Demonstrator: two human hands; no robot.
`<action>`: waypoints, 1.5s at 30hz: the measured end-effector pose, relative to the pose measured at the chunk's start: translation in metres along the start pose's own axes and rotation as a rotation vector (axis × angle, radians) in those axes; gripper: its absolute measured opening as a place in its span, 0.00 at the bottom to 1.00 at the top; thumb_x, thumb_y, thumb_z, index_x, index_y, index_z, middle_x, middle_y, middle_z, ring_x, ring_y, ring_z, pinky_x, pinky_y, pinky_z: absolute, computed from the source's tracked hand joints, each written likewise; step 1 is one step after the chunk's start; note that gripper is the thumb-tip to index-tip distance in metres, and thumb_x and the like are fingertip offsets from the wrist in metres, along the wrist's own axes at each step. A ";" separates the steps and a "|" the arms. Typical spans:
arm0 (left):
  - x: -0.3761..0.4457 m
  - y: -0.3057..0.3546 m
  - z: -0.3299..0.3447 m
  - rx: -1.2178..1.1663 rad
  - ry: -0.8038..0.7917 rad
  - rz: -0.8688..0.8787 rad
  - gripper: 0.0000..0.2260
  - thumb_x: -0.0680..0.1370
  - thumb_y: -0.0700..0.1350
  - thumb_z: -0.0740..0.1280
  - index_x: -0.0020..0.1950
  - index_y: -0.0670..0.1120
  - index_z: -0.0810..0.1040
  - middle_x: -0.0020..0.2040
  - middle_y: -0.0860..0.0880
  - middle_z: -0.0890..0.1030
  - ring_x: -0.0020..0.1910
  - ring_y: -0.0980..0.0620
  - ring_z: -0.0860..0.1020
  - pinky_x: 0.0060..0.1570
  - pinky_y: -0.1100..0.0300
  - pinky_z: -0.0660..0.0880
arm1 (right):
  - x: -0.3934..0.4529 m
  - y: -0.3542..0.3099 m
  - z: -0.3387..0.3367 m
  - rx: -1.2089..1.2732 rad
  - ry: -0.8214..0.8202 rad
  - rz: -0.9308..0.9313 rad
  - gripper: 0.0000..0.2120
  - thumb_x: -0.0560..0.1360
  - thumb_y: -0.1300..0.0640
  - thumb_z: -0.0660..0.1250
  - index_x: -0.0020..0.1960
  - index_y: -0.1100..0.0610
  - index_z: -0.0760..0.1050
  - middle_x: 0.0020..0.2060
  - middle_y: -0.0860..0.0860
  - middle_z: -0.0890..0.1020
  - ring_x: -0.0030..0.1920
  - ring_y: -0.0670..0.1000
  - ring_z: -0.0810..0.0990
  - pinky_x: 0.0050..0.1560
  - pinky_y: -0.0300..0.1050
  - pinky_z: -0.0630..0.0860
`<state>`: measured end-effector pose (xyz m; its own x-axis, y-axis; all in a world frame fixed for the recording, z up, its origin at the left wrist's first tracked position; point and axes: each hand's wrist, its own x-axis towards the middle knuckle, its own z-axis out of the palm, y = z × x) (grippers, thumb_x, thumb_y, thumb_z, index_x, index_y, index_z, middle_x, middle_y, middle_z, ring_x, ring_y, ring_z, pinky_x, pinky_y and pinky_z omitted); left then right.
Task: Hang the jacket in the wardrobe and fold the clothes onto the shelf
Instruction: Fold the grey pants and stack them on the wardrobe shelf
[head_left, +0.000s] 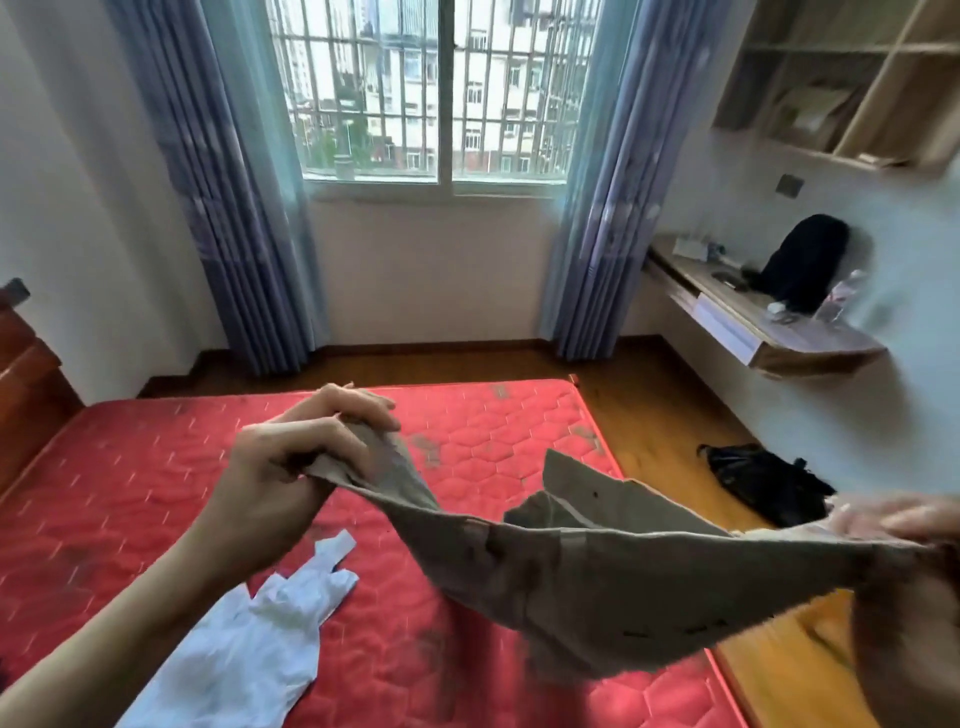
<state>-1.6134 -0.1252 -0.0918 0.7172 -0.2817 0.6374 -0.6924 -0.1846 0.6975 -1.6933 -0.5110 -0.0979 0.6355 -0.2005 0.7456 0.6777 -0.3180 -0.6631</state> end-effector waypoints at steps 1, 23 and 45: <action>0.013 0.006 0.006 -0.022 0.012 0.029 0.11 0.72 0.28 0.69 0.37 0.43 0.83 0.52 0.43 0.83 0.58 0.41 0.82 0.60 0.51 0.78 | 0.014 0.004 0.011 0.023 0.061 -0.038 0.09 0.79 0.66 0.56 0.52 0.73 0.69 0.41 0.59 0.77 0.44 0.59 0.79 0.49 0.49 0.77; 0.070 0.005 0.114 -0.354 0.035 -0.185 0.04 0.76 0.36 0.76 0.46 0.41 0.82 0.54 0.43 0.81 0.51 0.53 0.80 0.51 0.54 0.79 | 0.068 0.031 0.144 0.872 -0.240 0.572 0.15 0.80 0.65 0.65 0.63 0.56 0.81 0.53 0.53 0.86 0.55 0.49 0.85 0.56 0.44 0.82; 0.117 0.024 0.059 -0.048 -0.079 -0.116 0.08 0.83 0.35 0.66 0.48 0.41 0.68 0.39 0.52 0.72 0.40 0.56 0.69 0.38 0.59 0.67 | 0.072 -0.005 0.063 -0.103 -0.110 0.334 0.26 0.68 0.64 0.83 0.63 0.56 0.80 0.53 0.43 0.87 0.55 0.43 0.86 0.60 0.49 0.83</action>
<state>-1.5505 -0.2183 -0.0201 0.7827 -0.3342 0.5250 -0.5991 -0.1760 0.7811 -1.6278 -0.4653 -0.0454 0.8551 -0.2104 0.4739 0.3888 -0.3444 -0.8545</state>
